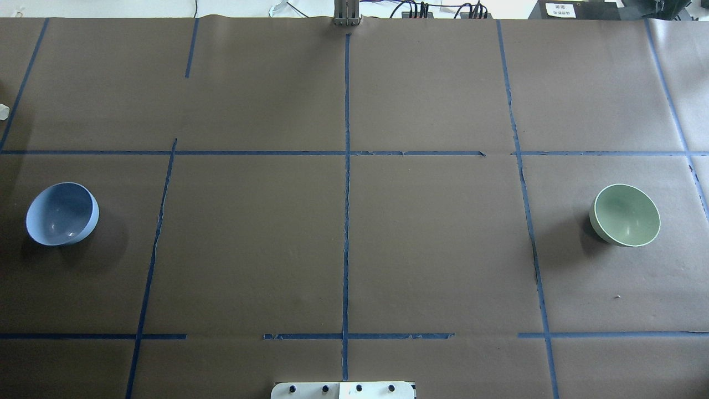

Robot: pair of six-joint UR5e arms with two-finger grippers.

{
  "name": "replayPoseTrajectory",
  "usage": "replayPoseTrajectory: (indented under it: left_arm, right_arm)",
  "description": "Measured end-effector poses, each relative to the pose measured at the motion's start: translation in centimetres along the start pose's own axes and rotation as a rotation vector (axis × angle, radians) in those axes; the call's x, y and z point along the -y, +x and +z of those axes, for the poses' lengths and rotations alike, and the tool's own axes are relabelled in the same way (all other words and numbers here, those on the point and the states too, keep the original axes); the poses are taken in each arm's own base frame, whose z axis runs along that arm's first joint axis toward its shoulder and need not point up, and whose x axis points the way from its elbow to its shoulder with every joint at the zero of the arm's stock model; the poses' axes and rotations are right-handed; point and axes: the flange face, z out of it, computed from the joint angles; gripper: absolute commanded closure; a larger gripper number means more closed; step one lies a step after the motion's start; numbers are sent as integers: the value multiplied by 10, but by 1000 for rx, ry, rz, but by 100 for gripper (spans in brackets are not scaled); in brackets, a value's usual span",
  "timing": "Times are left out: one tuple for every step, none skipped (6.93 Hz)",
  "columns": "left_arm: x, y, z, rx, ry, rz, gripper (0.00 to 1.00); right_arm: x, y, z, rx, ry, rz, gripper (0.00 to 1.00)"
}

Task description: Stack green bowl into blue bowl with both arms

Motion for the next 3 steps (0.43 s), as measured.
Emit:
replayPoseTrajectory:
  left_arm:
    - [4, 15, 25, -17, 6, -37, 0]
    - [5, 32, 59, -43, 11, -73, 0]
    - [6, 51, 89, -78, 13, -111, 0]
  right_arm:
    - [0, 0, 0, 3, -1, 2, 0]
    - [0, 0, 1, 5, -1, 3, 0]
    - [0, 0, 0, 6, -1, 3, 0]
